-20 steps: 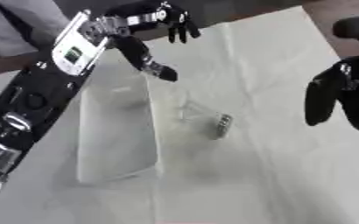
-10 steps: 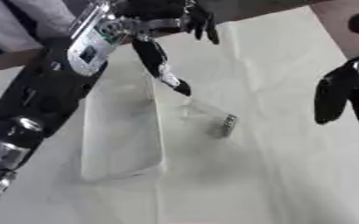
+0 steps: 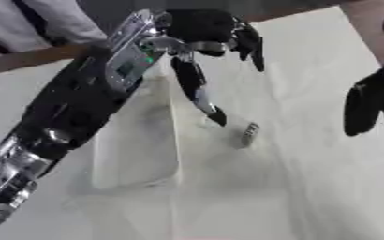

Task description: Pick up objects on the table and place them in the box.

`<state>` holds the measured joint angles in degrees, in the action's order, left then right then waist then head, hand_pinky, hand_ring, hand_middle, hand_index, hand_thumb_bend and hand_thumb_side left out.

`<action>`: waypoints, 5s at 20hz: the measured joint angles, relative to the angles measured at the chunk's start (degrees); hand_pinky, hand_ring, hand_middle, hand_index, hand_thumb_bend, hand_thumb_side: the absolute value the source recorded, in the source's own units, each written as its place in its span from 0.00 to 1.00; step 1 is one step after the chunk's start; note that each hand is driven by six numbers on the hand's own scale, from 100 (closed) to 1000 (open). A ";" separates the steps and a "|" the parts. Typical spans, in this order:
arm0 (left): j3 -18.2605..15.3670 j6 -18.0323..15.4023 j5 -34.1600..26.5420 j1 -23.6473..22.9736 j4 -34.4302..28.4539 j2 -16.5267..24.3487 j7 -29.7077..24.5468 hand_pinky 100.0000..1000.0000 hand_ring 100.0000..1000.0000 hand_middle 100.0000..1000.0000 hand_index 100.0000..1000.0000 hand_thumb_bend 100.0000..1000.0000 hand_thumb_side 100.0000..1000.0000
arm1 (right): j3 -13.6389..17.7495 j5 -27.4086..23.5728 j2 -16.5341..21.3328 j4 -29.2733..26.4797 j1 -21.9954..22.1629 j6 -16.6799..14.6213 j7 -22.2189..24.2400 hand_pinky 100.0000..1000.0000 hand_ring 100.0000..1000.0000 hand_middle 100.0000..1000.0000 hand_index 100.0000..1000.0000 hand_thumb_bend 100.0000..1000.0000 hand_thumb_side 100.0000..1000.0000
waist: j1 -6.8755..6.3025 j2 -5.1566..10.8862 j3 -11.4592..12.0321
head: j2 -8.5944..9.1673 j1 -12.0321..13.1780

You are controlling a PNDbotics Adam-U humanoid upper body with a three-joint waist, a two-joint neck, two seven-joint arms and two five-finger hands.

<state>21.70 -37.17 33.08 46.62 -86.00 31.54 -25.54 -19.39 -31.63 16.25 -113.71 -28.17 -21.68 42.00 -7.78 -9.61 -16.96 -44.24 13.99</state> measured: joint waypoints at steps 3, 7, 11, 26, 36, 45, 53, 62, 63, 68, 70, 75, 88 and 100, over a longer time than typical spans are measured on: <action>1.68 -0.11 1.19 0.89 1.46 -0.39 0.11 0.45 0.56 0.61 0.74 0.72 0.68 | -0.01 0.03 0.01 -0.06 0.01 0.14 0.14 0.33 0.47 0.95 0.23 0.00 0.88 | -0.20 0.00 -0.08 | 0.00 0.16; 3.32 -0.51 2.42 1.06 3.34 -0.37 0.51 0.45 0.56 0.61 0.74 0.71 0.68 | -0.07 0.04 0.04 -0.09 0.03 0.31 0.31 0.33 0.47 0.96 0.24 0.00 0.88 | -0.56 0.00 -0.30 | 0.00 0.19; 3.43 -0.99 3.76 0.91 4.86 -0.36 0.97 0.46 0.56 0.61 0.75 0.70 0.69 | -0.33 -0.14 0.07 -0.09 0.03 0.59 0.59 0.33 0.47 0.96 0.23 0.00 0.88 | -0.72 0.00 -0.61 | 0.00 0.21; 6.05 -1.22 6.43 -0.79 9.97 -0.68 1.19 0.45 0.56 0.61 0.75 0.64 0.73 | -0.69 -0.17 0.07 -0.10 -0.26 1.70 1.70 0.32 0.47 0.97 0.22 0.00 0.88 | -1.70 -1.02 -1.48 | 0.00 0.21; 7.11 -1.21 7.26 -1.89 12.87 -3.29 1.13 0.43 0.55 0.59 0.75 0.54 0.77 | -0.75 -0.22 0.01 -0.10 -0.63 2.08 2.08 0.32 0.47 0.97 0.22 0.00 0.87 | -2.27 -1.11 -1.59 | 0.00 0.18; 7.27 -1.02 7.10 -3.65 13.84 -4.23 0.88 0.41 0.54 0.57 0.75 0.46 0.78 | -1.05 -0.22 0.01 -0.10 -0.56 2.61 2.60 0.32 0.46 0.97 0.22 0.00 0.87 | -2.76 -1.11 -0.67 | 0.00 0.14; 7.29 -0.93 4.01 -4.81 13.80 -4.41 0.79 0.35 0.50 0.52 0.69 0.24 0.78 | -1.06 -0.23 0.01 -0.10 -0.52 2.88 2.87 0.32 0.46 0.97 0.22 0.00 0.87 | -2.99 -1.09 0.18 | 0.00 0.07; 7.30 -0.66 -1.29 -5.17 13.34 -4.38 0.51 0.28 0.43 0.45 0.61 0.00 0.61 | -1.06 -0.40 0.03 -0.10 -0.48 2.98 2.97 0.32 0.46 0.96 0.21 0.00 0.87 | -3.00 -1.09 0.73 | 0.00 0.04; 7.29 -0.53 -1.73 -5.23 13.21 -4.37 0.39 0.29 0.44 0.46 0.62 0.00 0.67 | -1.06 -0.39 0.03 -0.10 -0.46 2.98 2.97 0.32 0.46 0.96 0.21 0.00 0.87 | -3.00 -1.09 0.82 | 0.00 0.04; 7.02 -0.27 -2.40 -5.61 12.35 -4.40 0.12 0.19 0.37 0.37 0.51 0.00 0.23 | -1.05 -0.37 0.03 -0.10 -0.02 2.98 2.98 0.31 0.45 0.96 0.22 0.00 0.87 | -3.00 -1.09 0.91 | 0.00 0.03; 6.97 -0.26 -2.35 -5.79 12.04 -4.40 0.12 0.21 0.38 0.38 0.52 0.00 0.28 | -1.05 -0.37 0.03 -0.10 0.00 2.99 2.98 0.31 0.45 0.96 0.22 0.00 0.87 | -3.00 -1.08 1.01 | 0.00 0.00; 7.14 0.29 -1.40 -5.77 11.68 -4.40 -0.43 0.35 0.46 0.48 0.63 0.00 0.49 | -1.05 -0.37 0.03 -0.10 0.24 3.10 3.09 0.31 0.45 0.96 0.21 0.00 0.87 | -3.01 -1.03 1.10 | 0.00 -0.19; 6.96 6.83 5.13 -2.94 11.56 -4.23 -6.97 0.51 0.60 0.67 0.79 0.46 0.77 | -1.07 -0.37 0.58 -0.10 0.29 3.53 3.52 0.31 0.44 0.96 0.18 0.00 0.87 | -3.87 -1.05 0.79 | 0.00 -0.37; 7.62 8.25 15.20 -1.81 11.64 0.20 -8.45 0.52 0.60 0.68 0.78 0.50 0.78 | -1.37 -0.18 1.16 -0.11 0.74 3.99 3.99 0.31 0.44 0.97 0.17 0.00 0.87 | -4.60 -1.07 1.10 | -0.05 -0.46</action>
<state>29.31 -28.92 48.27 44.81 -74.36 31.74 -33.99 -20.76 -31.80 17.41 -113.81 -27.43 -17.69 45.99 -12.38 -10.68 -15.86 -44.29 13.53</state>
